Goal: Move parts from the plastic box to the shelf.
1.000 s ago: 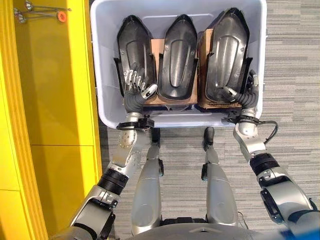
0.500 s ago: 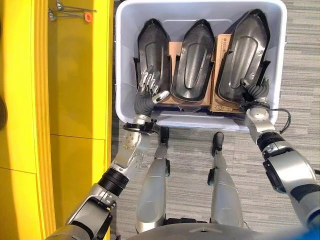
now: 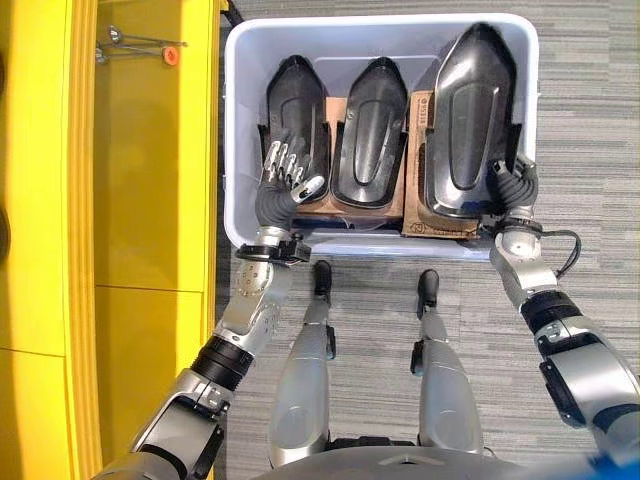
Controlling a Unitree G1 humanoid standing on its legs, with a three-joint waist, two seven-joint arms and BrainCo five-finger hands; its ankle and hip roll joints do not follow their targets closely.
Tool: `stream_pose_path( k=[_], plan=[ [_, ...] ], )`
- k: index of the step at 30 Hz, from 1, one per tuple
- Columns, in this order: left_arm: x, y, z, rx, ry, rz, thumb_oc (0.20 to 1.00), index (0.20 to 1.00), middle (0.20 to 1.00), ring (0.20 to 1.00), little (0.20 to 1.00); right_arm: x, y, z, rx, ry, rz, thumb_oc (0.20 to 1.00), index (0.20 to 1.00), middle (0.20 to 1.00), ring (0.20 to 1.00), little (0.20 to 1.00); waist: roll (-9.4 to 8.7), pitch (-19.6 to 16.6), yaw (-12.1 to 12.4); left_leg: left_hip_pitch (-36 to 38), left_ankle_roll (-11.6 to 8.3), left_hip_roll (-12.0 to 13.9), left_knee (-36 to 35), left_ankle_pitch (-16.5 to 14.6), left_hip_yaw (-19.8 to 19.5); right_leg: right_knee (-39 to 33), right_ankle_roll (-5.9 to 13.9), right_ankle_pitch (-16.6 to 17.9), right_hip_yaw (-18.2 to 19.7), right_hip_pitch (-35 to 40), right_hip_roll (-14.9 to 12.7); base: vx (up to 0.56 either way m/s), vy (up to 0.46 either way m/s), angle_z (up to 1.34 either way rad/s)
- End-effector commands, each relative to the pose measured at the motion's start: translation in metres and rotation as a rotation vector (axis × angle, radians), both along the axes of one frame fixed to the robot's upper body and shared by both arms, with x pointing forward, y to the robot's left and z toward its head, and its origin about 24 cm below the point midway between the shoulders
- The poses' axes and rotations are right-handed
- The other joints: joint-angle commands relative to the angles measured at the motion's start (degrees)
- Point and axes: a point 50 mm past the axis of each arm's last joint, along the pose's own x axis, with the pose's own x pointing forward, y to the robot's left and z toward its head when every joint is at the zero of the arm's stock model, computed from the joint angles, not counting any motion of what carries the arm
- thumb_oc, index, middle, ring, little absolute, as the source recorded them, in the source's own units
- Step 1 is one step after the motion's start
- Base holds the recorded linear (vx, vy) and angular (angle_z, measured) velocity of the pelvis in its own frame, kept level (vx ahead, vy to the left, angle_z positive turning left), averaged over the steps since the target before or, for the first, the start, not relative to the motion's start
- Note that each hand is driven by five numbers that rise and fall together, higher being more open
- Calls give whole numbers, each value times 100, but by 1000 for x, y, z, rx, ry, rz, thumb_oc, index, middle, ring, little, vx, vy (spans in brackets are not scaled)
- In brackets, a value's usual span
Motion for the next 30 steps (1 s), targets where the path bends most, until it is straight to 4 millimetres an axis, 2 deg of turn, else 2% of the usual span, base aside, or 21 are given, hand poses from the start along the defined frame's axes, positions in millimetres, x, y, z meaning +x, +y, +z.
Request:
stream_pose_path(
  k=[1,4,11,14,19,21,26,29,30],
  plan=[
    [-3,9,16,-13,-95,26,1000,1000,1000,1000,1000,-6,6,30,-73,-188,21,200,200,200,200,200,-331,-499,106,202,-98,194,240,-336,-18,701,135,-250,138,80,-126,0,0,0],
    [-7,20,6,-11,-62,50,1000,1000,1000,1000,1000,-20,17,43,-122,-286,98,200,200,200,200,200,-410,-663,53,459,-122,285,98,-280,-19,665,123,-265,119,246,-83,51,-37,-1],
    [-17,37,-16,3,6,87,1000,1000,1000,1000,1000,-45,28,30,-155,-300,209,200,200,200,200,200,-514,-967,-27,1012,-166,433,-219,-197,68,552,114,-292,123,614,-7,58,-21,-4],
    [-22,43,-26,2,46,105,1000,1000,1000,1000,1000,-54,27,15,-72,-265,272,200,200,200,200,200,-490,-1081,-50,1287,-185,478,-428,-106,77,589,100,-370,120,772,45,73,-13,1],
    [-32,59,-39,-6,91,156,1000,1000,1000,1000,1000,-70,30,-2,31,-229,365,200,200,200,200,200,-367,-1316,-95,1745,-301,663,-801,132,106,910,15,-688,86,966,205,53,-29,3],
    [-38,68,-45,-18,113,191,1000,1000,1000,1000,1000,-75,37,-5,63,-222,434,200,200,200,200,200,-342,-1391,-80,1906,-297,807,-661,100,136,1255,-61,-924,97,1015,333,19,-90,1],
    [-48,76,-51,-24,132,218,1000,1000,1000,1000,1000,-81,46,-2,68,-237,510,200,200,200,200,200,-281,-1492,-12,2127,-319,1081,-488,100,136,1733,-217,-1264,56,1074,568,7,-114,-4],
    [-48,76,-51,-24,132,218,1000,1000,1000,1000,1000,-81,46,-2,68,-237,510,200,200,200,200,200,-281,-1491,-11,2128,-319,1082,-488,100,137,1735,-218,-1265,57,1074,569,-24,-124,-3],
    [-55,71,-58,-44,155,192,1000,1000,1000,1000,1000,-76,59,7,58,-260,572,200,200,200,200,200,-179,-1507,148,2159,-423,1356,-398,593,-85,1972,-427,-1527,-172,1169,866,-114,-381,-1]
  ],
)
